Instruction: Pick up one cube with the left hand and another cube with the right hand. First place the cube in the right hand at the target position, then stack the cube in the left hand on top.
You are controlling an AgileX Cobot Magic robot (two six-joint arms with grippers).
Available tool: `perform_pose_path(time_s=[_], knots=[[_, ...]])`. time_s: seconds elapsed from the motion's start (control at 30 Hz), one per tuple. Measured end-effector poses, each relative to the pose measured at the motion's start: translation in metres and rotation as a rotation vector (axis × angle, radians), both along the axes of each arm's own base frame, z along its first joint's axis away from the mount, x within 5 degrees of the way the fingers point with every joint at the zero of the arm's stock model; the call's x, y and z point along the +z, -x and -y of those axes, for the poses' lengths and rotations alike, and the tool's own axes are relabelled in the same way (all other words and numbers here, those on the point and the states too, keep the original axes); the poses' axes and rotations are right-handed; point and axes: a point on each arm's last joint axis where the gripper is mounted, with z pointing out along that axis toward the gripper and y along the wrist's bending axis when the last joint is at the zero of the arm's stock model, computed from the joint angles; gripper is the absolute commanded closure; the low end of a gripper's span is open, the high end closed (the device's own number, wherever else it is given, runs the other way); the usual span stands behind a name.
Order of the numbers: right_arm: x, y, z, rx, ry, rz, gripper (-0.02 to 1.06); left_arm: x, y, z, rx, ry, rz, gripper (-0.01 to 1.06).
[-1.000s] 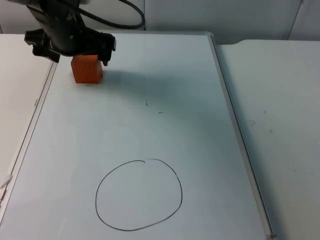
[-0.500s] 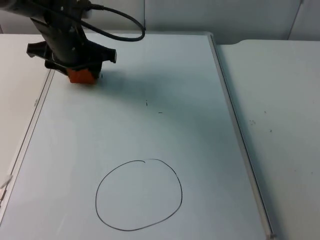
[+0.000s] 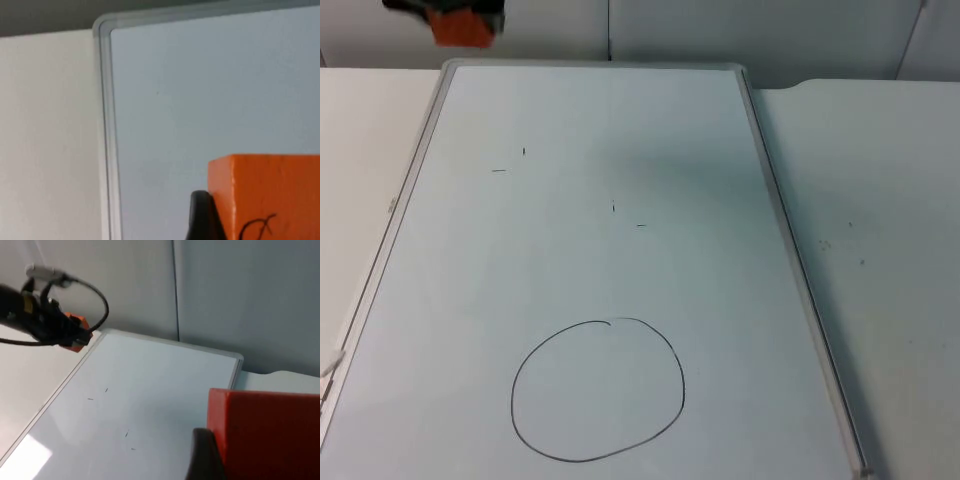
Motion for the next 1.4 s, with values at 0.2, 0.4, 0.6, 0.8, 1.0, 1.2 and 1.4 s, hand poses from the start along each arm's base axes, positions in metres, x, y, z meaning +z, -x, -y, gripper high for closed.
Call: perform_pose_path(time_s=[0.2, 0.4, 0.6, 0.8, 1.0, 1.2, 1.4], knots=[[-0.001, -0.001, 0.0, 0.0, 0.001, -0.004, 1.05, 0.098, 0.058, 0.034, -0.168, 0.047, 0.153, 0.82], [-0.005, -0.007, -0.003, 0.0, 0.011, -0.032, 1.05, 0.178, 0.135, 0.056, -0.323, 0.02, 0.31, 0.82], [-0.008, -0.011, -0.004, 0.003, 0.023, -0.046, 1.05, 0.238, 0.215, 0.033, -0.39, -0.031, 0.39, 0.82], [-0.009, -0.011, -0.004, 0.01, 0.039, -0.053, 1.05, 0.246, 0.274, -0.002, -0.464, -0.019, 0.44, 0.82], [-0.009, -0.01, -0.005, 0.021, 0.044, -0.053, 1.05, 0.198, 0.318, -0.032, -0.507, 0.012, 0.422, 0.82], [-0.01, -0.01, -0.005, 0.029, 0.05, -0.065, 1.05, 0.126, 0.359, -0.063, -0.517, 0.019, 0.373, 0.82], [-0.021, -0.01, -0.005, 0.032, 0.062, -0.108, 1.05, 0.084, 0.389, -0.086, -0.52, 0.05, 0.422, 0.82]])
